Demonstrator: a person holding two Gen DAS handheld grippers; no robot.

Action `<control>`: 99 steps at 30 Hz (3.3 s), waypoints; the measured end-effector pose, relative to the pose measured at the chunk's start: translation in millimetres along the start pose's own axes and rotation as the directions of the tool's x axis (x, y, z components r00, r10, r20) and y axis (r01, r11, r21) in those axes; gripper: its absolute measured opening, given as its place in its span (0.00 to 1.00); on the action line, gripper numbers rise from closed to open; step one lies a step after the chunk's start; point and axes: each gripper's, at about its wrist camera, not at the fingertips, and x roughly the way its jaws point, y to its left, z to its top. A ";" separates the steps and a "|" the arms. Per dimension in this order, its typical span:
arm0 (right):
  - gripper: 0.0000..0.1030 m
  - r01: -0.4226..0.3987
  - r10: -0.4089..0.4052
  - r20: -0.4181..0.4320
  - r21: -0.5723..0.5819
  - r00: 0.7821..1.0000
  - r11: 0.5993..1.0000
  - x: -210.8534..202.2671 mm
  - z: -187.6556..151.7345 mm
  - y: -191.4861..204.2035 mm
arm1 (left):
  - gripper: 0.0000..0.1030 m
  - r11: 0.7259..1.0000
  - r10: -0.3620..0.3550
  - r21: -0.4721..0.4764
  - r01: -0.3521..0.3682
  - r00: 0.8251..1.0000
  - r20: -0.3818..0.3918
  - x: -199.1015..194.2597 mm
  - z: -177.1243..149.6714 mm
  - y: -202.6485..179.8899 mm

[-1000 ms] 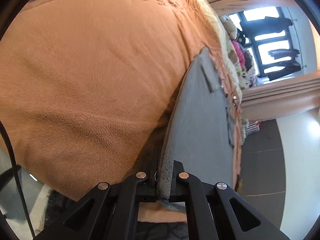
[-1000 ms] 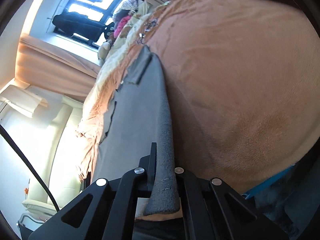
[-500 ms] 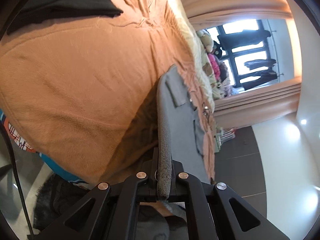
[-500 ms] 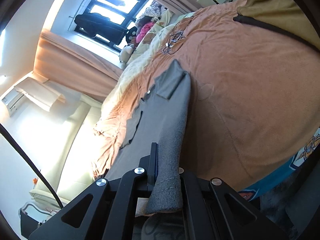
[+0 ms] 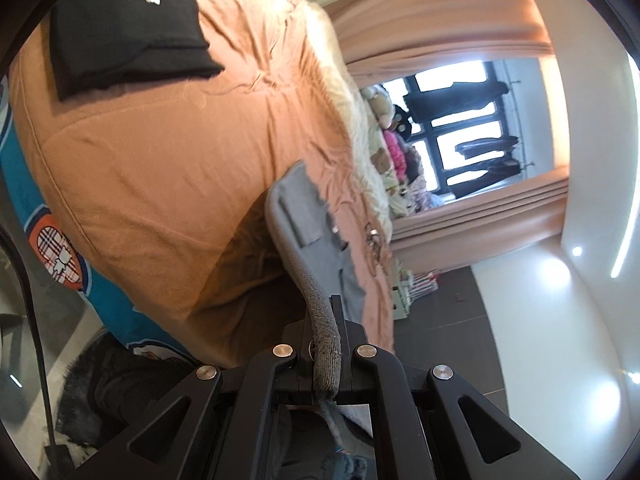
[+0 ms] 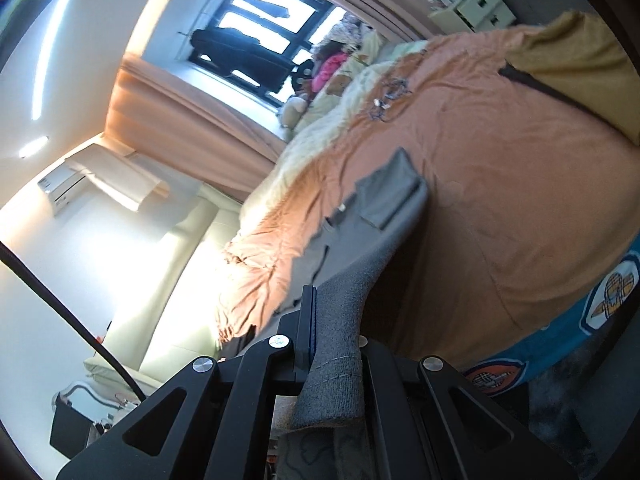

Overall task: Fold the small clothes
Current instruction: 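Lift the held hem with both tools and fold it over toward the collar, then lay the folded hem down and open both tools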

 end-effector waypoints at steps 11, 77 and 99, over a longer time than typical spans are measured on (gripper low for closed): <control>0.00 -0.054 0.056 0.033 -0.054 0.998 0.997 -9.5 -8.6 -22.3 | 0.03 0.997 -0.072 0.033 0.071 0.996 0.050 -47.1 -7.6 -25.7; 0.03 0.360 -0.383 -0.241 -0.137 0.892 0.923 408.0 181.7 -38.8 | 0.05 0.812 0.530 0.361 -0.458 0.838 -0.130 425.6 204.8 3.2; 0.75 0.396 -0.698 -0.315 -0.643 0.643 0.655 378.8 126.2 26.5 | 0.69 0.442 0.787 0.809 -0.389 0.600 -0.141 426.0 134.1 -0.5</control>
